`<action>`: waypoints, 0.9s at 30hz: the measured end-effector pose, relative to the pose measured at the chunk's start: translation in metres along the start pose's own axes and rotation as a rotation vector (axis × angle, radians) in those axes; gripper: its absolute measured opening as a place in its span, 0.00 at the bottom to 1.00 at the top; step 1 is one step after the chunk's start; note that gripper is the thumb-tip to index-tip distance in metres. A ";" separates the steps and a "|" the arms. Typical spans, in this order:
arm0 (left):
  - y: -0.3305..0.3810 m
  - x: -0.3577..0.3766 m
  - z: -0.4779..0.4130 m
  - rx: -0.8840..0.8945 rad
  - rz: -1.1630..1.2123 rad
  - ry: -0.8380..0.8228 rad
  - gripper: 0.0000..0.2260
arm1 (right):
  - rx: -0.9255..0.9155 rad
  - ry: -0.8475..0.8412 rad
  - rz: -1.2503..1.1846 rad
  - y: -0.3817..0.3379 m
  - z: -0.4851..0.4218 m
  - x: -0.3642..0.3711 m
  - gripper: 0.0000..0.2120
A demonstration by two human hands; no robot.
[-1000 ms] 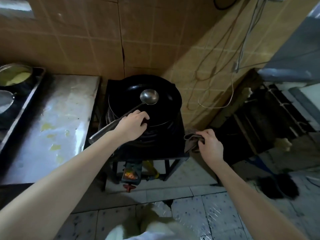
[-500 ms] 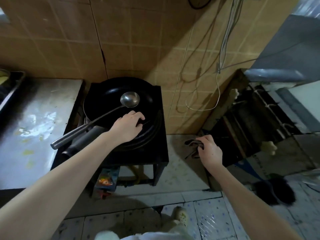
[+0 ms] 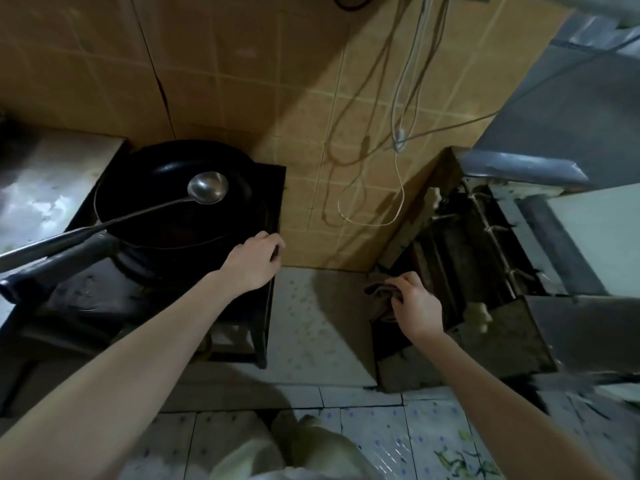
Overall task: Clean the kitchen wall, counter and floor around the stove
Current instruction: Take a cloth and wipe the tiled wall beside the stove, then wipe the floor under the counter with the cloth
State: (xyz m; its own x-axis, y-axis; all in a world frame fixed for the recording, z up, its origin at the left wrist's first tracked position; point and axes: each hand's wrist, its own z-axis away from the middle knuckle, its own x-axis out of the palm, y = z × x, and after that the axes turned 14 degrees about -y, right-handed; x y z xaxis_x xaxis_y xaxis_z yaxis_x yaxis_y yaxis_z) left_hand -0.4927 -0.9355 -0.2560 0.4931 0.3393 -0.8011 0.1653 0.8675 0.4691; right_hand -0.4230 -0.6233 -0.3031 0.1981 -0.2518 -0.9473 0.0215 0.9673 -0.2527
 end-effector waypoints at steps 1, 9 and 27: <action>0.000 0.003 -0.003 0.003 0.000 -0.003 0.13 | 0.000 -0.004 -0.010 0.001 -0.001 0.002 0.15; 0.005 0.025 -0.029 0.061 -0.028 -0.093 0.13 | 0.071 -0.054 -0.025 -0.004 -0.004 0.023 0.13; 0.053 0.066 -0.051 -0.167 0.062 -0.082 0.14 | -0.044 -0.174 0.001 0.085 -0.058 0.031 0.14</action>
State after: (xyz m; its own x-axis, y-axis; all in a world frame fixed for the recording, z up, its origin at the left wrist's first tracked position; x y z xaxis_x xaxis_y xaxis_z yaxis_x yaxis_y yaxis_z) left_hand -0.4954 -0.8484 -0.3025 0.5674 0.3691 -0.7361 -0.0081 0.8964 0.4432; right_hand -0.4722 -0.5511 -0.3652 0.3643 -0.2382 -0.9003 -0.0213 0.9644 -0.2637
